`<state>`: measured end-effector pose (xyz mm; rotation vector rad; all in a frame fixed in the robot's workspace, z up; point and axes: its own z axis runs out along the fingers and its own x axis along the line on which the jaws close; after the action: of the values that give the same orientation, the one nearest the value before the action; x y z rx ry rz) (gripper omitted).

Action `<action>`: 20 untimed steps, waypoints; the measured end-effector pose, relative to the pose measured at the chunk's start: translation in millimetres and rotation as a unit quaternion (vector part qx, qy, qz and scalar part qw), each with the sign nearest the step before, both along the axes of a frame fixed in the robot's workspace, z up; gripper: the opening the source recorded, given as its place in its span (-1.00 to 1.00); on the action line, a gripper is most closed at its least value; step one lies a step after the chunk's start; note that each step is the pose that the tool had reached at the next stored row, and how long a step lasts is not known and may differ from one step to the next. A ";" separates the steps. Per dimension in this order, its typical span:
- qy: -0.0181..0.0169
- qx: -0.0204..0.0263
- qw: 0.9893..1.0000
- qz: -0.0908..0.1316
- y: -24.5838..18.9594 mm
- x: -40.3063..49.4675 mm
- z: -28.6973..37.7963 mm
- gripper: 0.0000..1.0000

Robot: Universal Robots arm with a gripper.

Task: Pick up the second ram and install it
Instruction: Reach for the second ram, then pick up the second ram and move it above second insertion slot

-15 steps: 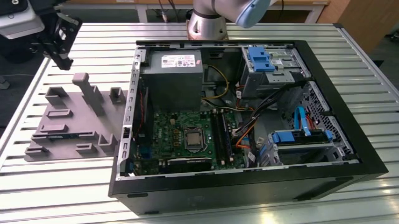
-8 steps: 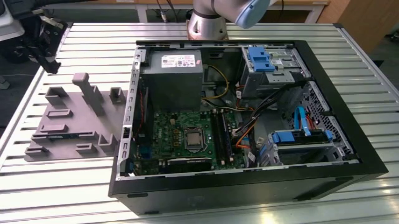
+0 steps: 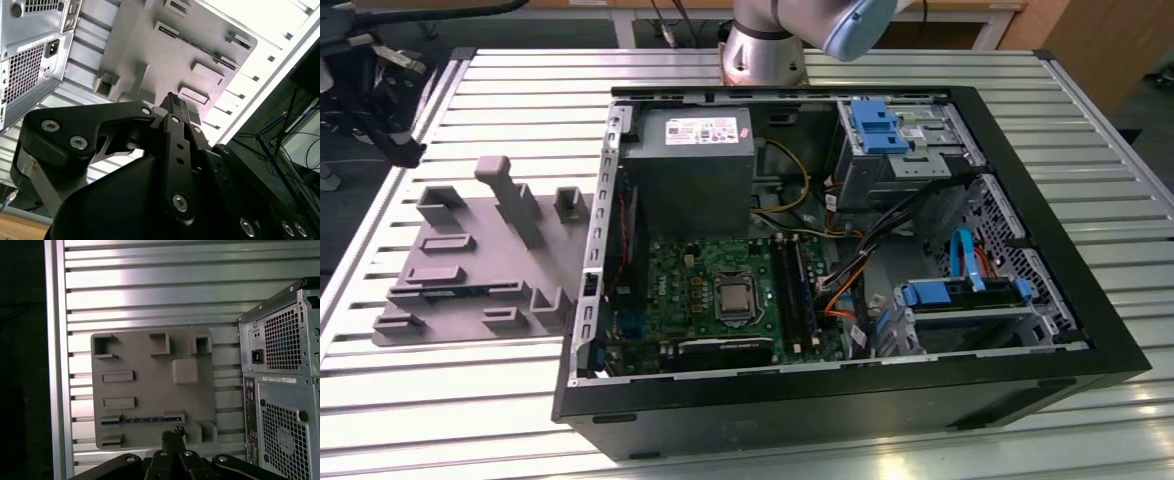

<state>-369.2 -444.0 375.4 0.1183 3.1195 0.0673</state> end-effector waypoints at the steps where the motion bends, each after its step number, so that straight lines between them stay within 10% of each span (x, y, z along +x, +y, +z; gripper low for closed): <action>1: 0.000 0.000 1.000 0.000 -1.7 -1.2 -0.7 -0.79; 20: 0.002 0.000 1.000 0.000 -10.1 -28.2 -6.4 -0.79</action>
<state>-397.4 -454.1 369.0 0.1188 3.1243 0.0671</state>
